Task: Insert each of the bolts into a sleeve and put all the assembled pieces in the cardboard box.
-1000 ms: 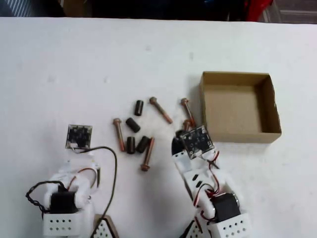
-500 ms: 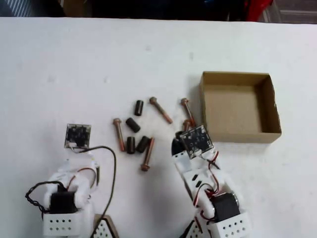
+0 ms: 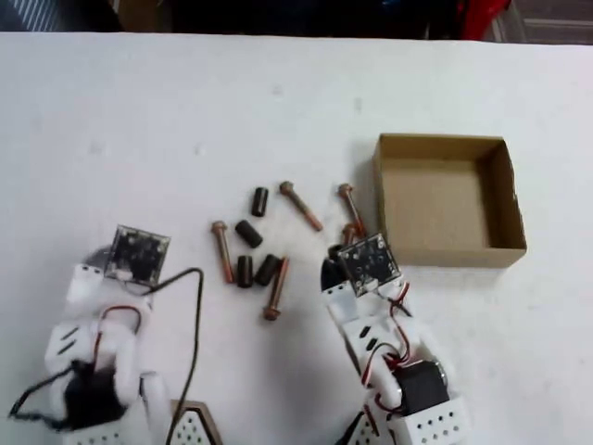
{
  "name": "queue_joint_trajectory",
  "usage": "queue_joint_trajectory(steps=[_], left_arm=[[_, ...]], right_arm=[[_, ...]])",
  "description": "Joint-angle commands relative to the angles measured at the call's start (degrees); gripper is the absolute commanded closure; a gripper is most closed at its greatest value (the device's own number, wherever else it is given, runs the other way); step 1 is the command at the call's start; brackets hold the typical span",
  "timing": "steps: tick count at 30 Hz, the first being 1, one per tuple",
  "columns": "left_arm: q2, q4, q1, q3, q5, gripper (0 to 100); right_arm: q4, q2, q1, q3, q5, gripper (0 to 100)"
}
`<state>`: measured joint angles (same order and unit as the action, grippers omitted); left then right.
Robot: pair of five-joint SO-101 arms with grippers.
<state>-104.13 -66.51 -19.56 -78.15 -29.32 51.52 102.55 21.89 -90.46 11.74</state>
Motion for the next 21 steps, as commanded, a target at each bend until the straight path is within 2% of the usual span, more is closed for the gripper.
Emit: queue_joint_trajectory(steps=[1,12,17,21], left_arm=[[2.7,-3.1,-0.7,12.7,-0.7,97],[43.4,-3.3,-0.4,34.7,-0.2,98],[56.0,-3.7,0.4,39.2,5.9,97],[65.1,-8.0,6.1,43.0,9.9,97]], right_arm=[[-0.2,0.7,-0.2,-0.2,0.1,98.2],[-0.8,0.7,-0.2,-0.7,0.0,98.2],[-7.4,0.7,-0.2,-4.0,0.0,98.2],[-13.5,0.6,-0.3,-6.4,0.0,98.2]])
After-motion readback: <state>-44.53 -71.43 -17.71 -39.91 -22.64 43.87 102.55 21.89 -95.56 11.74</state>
